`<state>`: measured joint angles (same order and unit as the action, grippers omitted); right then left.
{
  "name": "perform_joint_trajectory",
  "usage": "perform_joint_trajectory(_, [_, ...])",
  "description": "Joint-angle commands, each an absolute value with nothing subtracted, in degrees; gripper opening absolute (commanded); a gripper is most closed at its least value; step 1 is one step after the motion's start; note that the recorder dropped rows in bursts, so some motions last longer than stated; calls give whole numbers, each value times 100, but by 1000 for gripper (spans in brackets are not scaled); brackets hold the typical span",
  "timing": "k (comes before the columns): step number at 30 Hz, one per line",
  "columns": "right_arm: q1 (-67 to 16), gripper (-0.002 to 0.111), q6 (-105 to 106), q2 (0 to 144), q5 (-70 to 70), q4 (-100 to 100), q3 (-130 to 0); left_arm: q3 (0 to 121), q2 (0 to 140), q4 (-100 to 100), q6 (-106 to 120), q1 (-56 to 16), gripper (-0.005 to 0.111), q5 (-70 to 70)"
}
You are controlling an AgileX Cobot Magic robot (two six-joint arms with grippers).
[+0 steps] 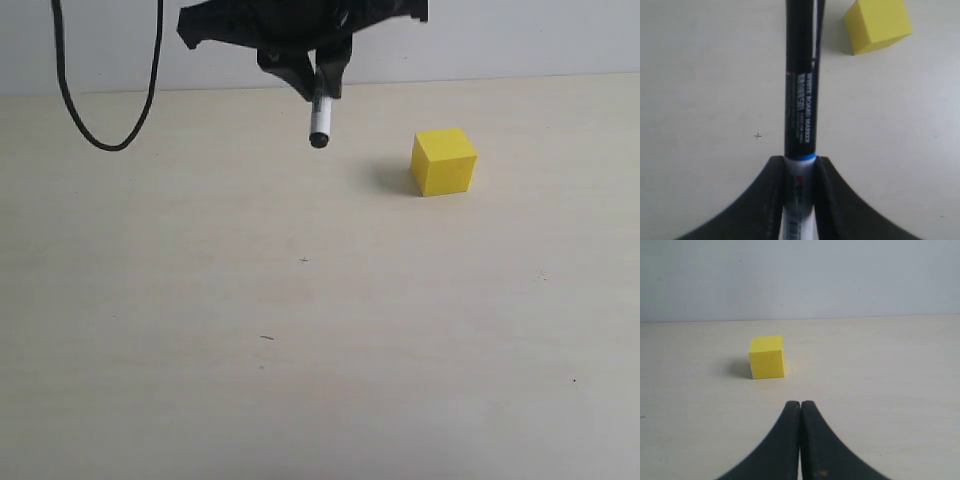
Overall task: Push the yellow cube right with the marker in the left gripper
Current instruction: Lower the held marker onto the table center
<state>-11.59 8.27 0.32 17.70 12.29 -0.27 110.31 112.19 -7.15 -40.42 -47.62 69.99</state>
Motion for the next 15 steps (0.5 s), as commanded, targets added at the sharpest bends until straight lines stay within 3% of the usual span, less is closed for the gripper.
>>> perform_joint_trajectory(1, [-1133, 0, 830, 0, 1746, 1204, 0, 10924, 11721, -964, -4235, -4854, 0, 6996])
perform_joint_trajectory(15, [-1133, 0, 830, 0, 1746, 1204, 0, 10688, 12434, -1086, -4823, -4844, 0, 6644])
